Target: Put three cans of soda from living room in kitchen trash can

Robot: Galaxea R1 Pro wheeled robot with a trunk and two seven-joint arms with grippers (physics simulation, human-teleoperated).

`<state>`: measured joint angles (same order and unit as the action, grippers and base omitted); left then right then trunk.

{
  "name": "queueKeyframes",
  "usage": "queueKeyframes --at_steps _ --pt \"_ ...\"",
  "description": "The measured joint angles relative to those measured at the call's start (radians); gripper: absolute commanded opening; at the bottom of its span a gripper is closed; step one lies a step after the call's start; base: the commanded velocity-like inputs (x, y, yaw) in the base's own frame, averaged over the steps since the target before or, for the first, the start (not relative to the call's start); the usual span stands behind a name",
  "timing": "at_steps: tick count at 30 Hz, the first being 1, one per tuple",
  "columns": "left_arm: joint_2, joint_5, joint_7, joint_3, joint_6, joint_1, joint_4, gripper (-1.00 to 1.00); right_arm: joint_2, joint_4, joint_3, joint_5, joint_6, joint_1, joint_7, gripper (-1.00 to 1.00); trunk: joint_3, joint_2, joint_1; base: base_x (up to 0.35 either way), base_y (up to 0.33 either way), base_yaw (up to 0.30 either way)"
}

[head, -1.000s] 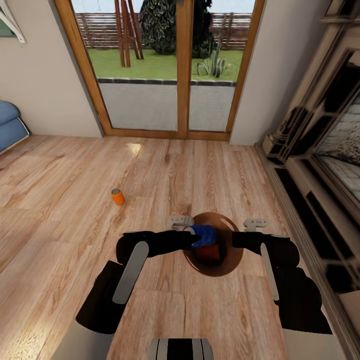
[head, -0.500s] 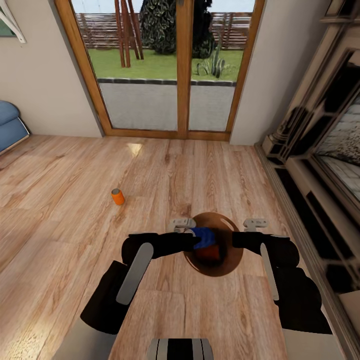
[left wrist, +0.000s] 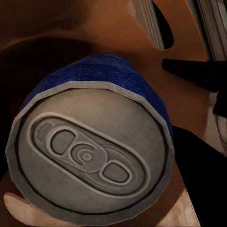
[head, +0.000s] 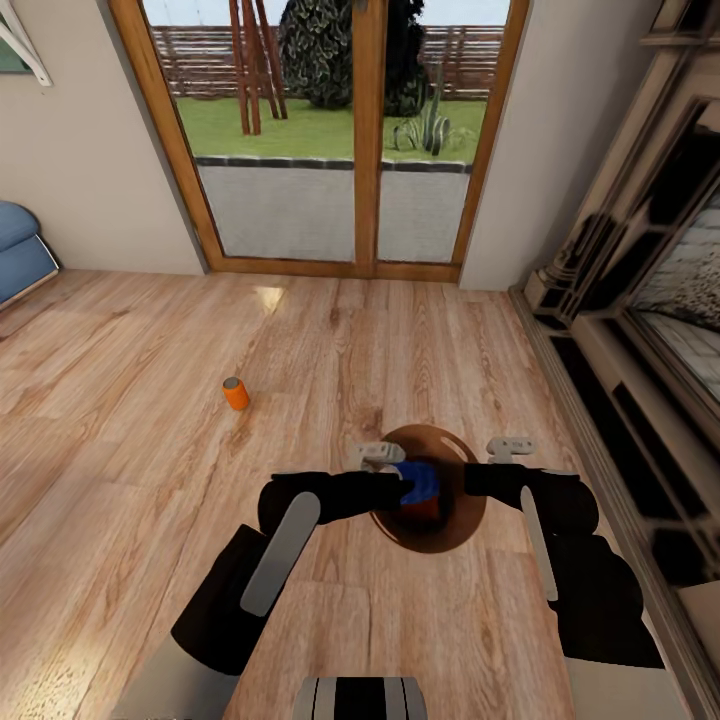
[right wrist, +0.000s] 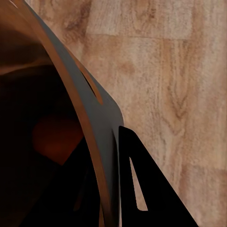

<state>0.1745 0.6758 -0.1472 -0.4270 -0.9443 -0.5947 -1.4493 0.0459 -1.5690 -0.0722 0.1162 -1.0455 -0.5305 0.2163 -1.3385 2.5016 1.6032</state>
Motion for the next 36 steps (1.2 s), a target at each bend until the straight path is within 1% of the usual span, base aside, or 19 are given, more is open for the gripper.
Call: queueKeyframes --at_steps 2,3,9,16,23,29,30,31,32,33,34,36 --pt "0.000 0.006 -0.002 -0.003 0.000 -0.005 0.004 -1.00 0.000 0.000 0.000 0.001 0.000 0.000 0.000 -1.00 0.000 0.000 0.000 0.000 0.000 0.000" --pt "0.000 0.008 -0.003 -0.004 0.001 -0.008 0.008 1.00 0.000 0.000 0.000 0.001 0.000 0.000 0.000 -1.00 0.000 0.000 0.000 0.000 0.000 0.000" --pt "0.000 0.013 -0.005 -0.007 0.026 -0.015 0.032 1.00 0.000 0.000 0.000 0.000 0.000 0.000 0.000 -1.00 0.000 0.000 0.000 0.000 0.000 0.000" --pt "0.000 0.012 -0.005 -0.007 0.030 -0.016 0.038 1.00 0.000 0.000 0.000 0.007 0.001 0.000 -0.001 -1.00 0.000 0.000 0.000 0.000 0.000 0.000" --pt "0.000 0.011 -0.004 -0.008 0.028 -0.016 0.034 1.00 0.000 0.000 0.000 -0.001 0.000 0.000 0.000 -1.00 0.000 0.000 0.000 0.000 0.000 0.000" --pt "0.000 0.016 0.013 -0.009 0.003 -0.015 0.004 1.00 0.000 0.000 0.000 0.001 0.000 0.000 0.000 -1.00 0.000 0.000 0.000 0.000 0.000 0.000" --pt "0.000 0.032 0.019 -0.008 -0.021 -0.014 -0.009 1.00 0.000 0.000 0.000 0.000 0.000 0.000 0.000 -1.00 0.000 0.000 0.000 0.000 0.000 0.000" --pt "0.000 0.039 0.022 -0.007 -0.031 -0.014 -0.014 1.00 0.000 0.000 0.000 -0.001 0.000 0.000 0.000 -1.00 0.000 0.000 0.000 0.000 0.000 0.000" --pt "0.000 0.066 0.042 -0.002 -0.057 -0.014 -0.036 1.00 -0.001 0.000 0.000 -0.001 0.000 0.000 0.000 -1.00 0.000 0.000 0.000 0.000 0.000 0.000" --pt "0.000 0.093 0.074 0.015 -0.075 -0.014 -0.057 1.00 -0.001 0.000 0.000 0.000 0.000 0.000 0.000 -1.00 0.000 0.000 0.000 0.000 0.000 0.000" --pt "-0.018 0.104 0.102 0.035 -0.083 -0.014 -0.066 1.00 -0.001 0.000 0.000 0.001 0.000 0.000 0.000 -1.00 0.000 0.000 0.000 0.000 0.000 0.000" --pt "-0.071 0.122 0.177 0.093 -0.091 -0.014 -0.076 1.00 -0.001 0.000 0.000 0.003 0.000 0.000 0.000 -1.00 0.000 0.000 0.000 0.000 0.000 0.000"
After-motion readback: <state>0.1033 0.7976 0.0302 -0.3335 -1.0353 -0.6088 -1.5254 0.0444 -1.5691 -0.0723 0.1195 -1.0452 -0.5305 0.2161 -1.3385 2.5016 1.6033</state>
